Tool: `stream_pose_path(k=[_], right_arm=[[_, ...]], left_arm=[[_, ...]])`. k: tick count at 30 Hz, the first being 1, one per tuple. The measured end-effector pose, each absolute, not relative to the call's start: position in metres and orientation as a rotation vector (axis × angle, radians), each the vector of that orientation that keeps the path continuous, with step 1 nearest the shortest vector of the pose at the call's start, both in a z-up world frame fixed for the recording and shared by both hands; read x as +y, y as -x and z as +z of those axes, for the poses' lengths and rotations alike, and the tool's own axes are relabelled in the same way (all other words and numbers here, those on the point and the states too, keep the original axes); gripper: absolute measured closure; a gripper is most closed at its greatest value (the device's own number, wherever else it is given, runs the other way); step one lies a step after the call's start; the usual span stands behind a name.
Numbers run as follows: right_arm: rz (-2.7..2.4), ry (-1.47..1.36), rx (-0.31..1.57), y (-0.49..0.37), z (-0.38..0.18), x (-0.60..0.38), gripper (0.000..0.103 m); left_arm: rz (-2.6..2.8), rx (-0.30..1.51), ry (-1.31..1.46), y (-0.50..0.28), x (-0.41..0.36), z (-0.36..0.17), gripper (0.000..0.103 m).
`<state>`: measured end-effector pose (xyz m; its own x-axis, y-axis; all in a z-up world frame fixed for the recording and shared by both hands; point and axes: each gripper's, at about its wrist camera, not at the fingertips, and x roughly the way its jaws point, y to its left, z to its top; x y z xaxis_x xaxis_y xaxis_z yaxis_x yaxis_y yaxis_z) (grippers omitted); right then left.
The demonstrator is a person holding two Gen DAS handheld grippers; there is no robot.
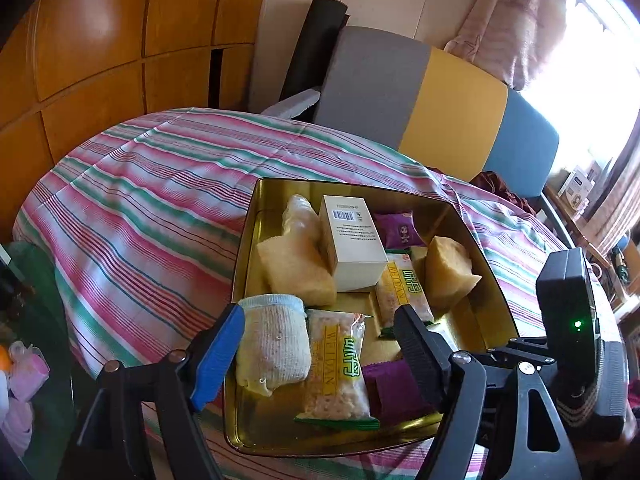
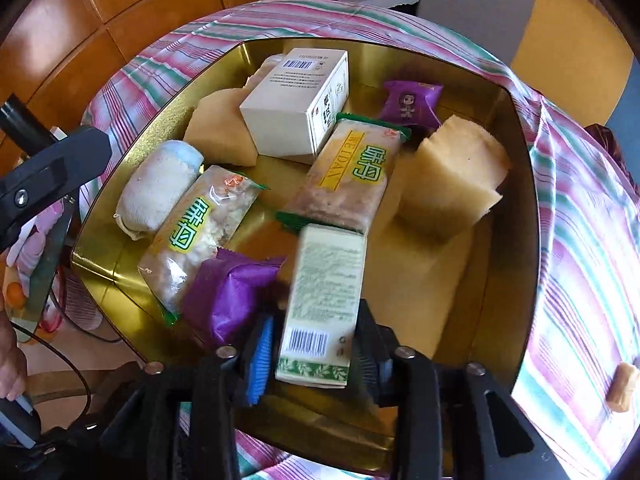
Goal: Organize objects
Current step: 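Lower the juice carton into the gold tray and open the right gripper, then move both tools back toward the remaining sponge-cake block and knit pouch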
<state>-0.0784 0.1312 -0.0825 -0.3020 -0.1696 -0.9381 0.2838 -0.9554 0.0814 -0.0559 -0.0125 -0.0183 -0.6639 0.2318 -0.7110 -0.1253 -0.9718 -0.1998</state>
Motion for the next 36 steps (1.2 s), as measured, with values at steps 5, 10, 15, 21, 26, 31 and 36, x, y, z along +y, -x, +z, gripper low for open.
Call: stream_pose_path(k=[5,10,15,21,26,31,36], right_arm=[[-2.399,-1.583,0.057,0.072,-0.067,0.145,0.059],[-2.468,-1.533,0.031,0.063,-0.053,0.161,0.059],[-2.507,-1.517,0.040,0.054,-0.044,0.167,0.059],[-2.543,-1.513,0.048,0.041,-0.041,0.186,0.059],[-2.594,-1.505,0.019,0.032,-0.034,0.209,0.059],[-2.661,-1.522,-0.030,0.024,-0.027,0.246,0.059],[-2.727,-1.578,-0.067,0.015,-0.028,0.287,0.059]], left_arm=[[2.716,-0.160,1.158,0.053,-0.009,-0.016,0.022],[2.725,-0.120,1.147,0.051,-0.004,-0.016,0.022],[2.734,-0.078,1.137,0.048,0.002,-0.015,0.022],[2.739,-0.021,1.110,0.043,0.011,-0.010,0.022],[2.727,0.016,1.090,0.041,0.021,-0.007,0.022],[2.710,0.056,1.072,0.038,0.034,-0.003,0.022],[2.690,0.107,1.044,0.037,0.050,0.002,0.022]])
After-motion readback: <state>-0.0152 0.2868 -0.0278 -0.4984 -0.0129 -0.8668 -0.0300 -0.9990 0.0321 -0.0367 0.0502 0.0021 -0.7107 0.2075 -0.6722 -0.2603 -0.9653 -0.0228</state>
